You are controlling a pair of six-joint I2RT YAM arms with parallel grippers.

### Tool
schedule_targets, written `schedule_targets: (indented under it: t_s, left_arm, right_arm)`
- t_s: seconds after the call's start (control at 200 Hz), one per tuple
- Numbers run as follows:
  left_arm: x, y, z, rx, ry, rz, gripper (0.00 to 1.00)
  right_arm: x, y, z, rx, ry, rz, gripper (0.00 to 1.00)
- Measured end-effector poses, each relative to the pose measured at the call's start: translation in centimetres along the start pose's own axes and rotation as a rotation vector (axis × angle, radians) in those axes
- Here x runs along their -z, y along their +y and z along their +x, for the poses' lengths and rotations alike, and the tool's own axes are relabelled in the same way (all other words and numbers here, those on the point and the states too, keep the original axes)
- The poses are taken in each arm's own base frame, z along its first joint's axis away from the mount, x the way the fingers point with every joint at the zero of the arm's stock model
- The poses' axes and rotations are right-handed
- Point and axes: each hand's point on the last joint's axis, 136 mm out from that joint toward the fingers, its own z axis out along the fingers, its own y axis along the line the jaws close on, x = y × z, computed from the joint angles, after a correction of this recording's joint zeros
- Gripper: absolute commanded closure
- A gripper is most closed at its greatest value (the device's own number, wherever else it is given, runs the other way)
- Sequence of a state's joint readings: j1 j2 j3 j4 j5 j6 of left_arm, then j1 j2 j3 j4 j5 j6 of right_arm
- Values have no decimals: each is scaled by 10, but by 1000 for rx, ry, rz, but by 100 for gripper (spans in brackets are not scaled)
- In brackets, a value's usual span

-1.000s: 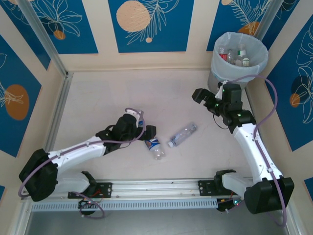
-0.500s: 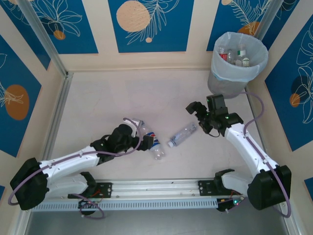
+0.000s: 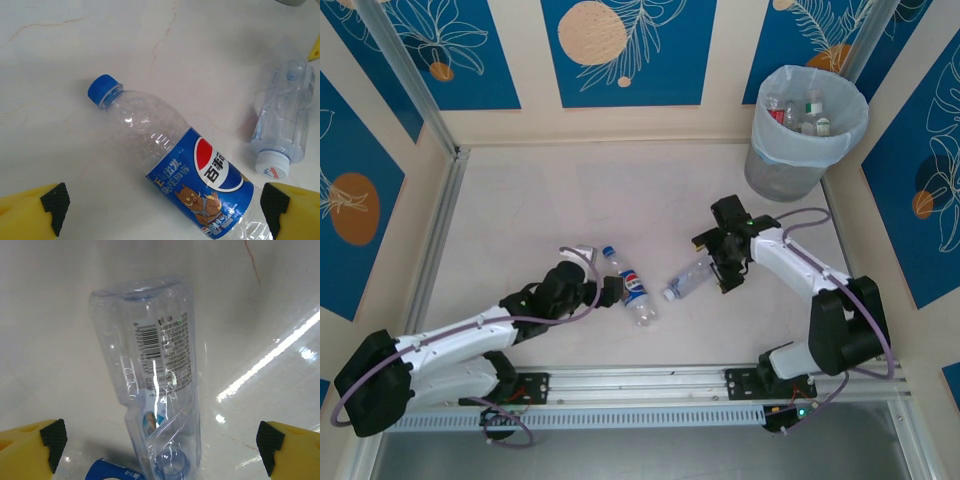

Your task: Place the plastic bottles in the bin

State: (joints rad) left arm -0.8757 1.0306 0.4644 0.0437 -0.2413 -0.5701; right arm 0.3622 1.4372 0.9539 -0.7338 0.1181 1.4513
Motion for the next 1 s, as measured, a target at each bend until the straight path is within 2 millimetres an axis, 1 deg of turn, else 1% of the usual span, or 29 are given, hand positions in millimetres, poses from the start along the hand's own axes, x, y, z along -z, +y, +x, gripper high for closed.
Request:
schedule_targets:
  t_s: [0.105,0.165,0.275,0.39,0.565,0.665,0.8,1.0]
  left_arm:
    - [0,2,2,-2,3,-9,1]
    - [0,3,2,-2,4,-11,1]
    - [0,4,2,-2,1,-17,1]
    - [0,6,1,-3,-4,-28,1]
    - [3,11,0,-7,-12,-51,1]
    - [3,12,-1,-8,-17,-60,1]
    - [3,13,-2,-8,-21,-67,1]
    - [3,15,-2,-8,-24,-73,1]
  right_arm:
    - [-16,2,7,-8,36,31,4]
    - [-24,4,11,-6,46,44,4]
    - [-33,7,15,0,55,62,7]
    - [-39,9,19,4,58,67,14]
    - [-49,9,21,0,62,84,17]
    - [-50,10,22,-3,62,81,19]
    - [-54,8,24,3,55,94,26]
    - [-58,5,23,2,40,108,33]
